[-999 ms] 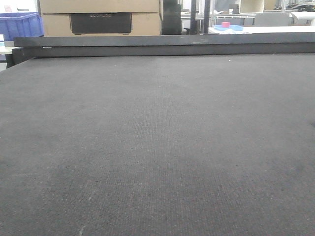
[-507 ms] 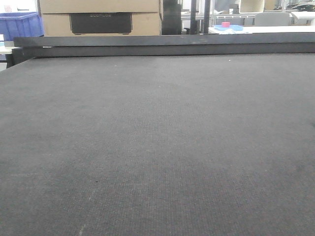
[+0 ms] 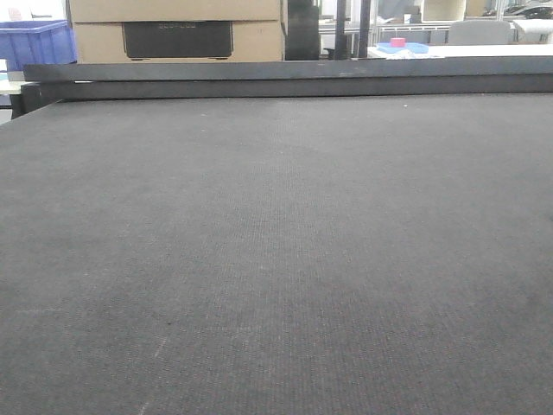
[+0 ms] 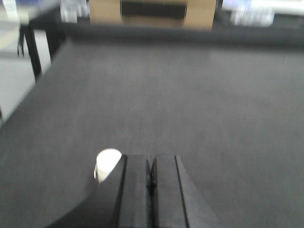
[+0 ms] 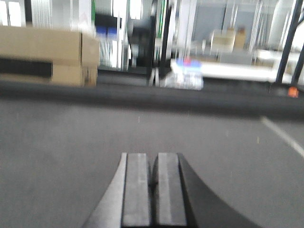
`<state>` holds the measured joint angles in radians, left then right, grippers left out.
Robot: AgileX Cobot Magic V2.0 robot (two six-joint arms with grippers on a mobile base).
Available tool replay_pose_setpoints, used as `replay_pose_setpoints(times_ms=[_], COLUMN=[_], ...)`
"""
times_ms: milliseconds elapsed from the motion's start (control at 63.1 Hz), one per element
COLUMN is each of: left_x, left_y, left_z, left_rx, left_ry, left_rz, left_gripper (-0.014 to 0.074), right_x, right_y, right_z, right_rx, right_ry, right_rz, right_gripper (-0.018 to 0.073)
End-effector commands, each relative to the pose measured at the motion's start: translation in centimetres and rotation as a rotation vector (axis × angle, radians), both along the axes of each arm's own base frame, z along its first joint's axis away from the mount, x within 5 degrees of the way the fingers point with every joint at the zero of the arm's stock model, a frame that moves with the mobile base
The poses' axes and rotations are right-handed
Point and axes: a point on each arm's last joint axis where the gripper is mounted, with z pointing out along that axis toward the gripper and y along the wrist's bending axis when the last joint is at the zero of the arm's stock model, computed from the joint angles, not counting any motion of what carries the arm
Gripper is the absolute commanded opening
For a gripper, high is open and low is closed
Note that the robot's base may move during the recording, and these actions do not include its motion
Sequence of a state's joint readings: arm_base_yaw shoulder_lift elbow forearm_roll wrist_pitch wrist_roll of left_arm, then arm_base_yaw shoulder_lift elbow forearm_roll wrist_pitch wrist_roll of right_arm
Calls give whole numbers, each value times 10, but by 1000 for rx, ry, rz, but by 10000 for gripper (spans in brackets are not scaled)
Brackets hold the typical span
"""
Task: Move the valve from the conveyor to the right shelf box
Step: 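Lower both grippers over the two silver valves on the conveyor, then close the right gripper around the nearer silver valve body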
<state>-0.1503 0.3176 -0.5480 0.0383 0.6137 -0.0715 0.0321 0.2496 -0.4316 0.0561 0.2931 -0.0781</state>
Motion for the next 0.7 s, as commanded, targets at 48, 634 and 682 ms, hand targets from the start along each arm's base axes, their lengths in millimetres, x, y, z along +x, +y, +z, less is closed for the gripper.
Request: replay_pose_setpoints(times_ms=[48,634,682], left_x=[32,169,173], left_y=[-5,-24,-20], left_z=[19,35,34], left_rx=[29,83,60], left_ry=[210,634,668], left_rz=[-5,21,58], left_gripper=[-111,-111,-111], right_x=[25,140,146], right_y=[2,9,9], right_z=[14,30,29], right_rx=[-10,-37,-31], right_ry=[196,1014,1030], right_rz=[11,52,57], right_gripper=[-168,-168,-168])
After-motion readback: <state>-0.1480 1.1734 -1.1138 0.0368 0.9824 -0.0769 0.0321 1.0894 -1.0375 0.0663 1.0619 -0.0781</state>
